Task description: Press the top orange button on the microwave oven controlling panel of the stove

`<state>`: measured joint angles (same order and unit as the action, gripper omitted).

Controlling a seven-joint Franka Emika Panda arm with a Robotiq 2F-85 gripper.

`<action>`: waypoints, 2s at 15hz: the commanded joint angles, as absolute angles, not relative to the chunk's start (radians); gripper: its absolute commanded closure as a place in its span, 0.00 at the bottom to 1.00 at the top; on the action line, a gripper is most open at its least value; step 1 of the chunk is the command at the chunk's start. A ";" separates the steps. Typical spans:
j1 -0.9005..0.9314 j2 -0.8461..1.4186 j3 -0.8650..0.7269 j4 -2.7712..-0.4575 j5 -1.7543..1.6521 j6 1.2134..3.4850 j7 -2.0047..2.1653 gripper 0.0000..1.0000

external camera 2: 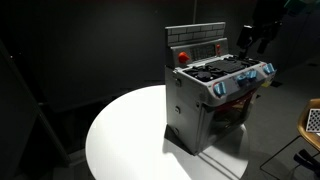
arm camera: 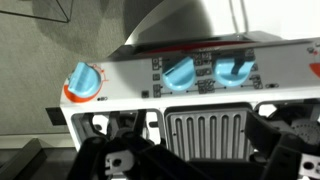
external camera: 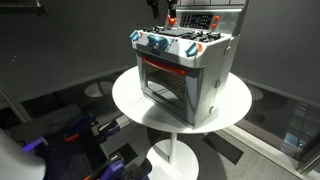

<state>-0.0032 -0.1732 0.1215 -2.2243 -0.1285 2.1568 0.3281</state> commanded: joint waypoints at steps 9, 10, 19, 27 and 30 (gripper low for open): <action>-0.027 0.039 0.028 -2.007 -0.362 2.307 0.581 0.00; -0.025 0.053 0.019 -1.991 -0.377 2.306 0.601 0.00; -0.001 0.161 -0.043 -1.880 -0.433 2.291 0.699 0.00; 0.022 0.227 -0.069 -1.813 -0.422 2.296 0.689 0.00; 0.028 0.247 -0.076 -1.792 -0.418 2.302 0.685 0.00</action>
<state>0.0096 0.2142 -0.0565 -1.8425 -0.4136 2.3069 0.6738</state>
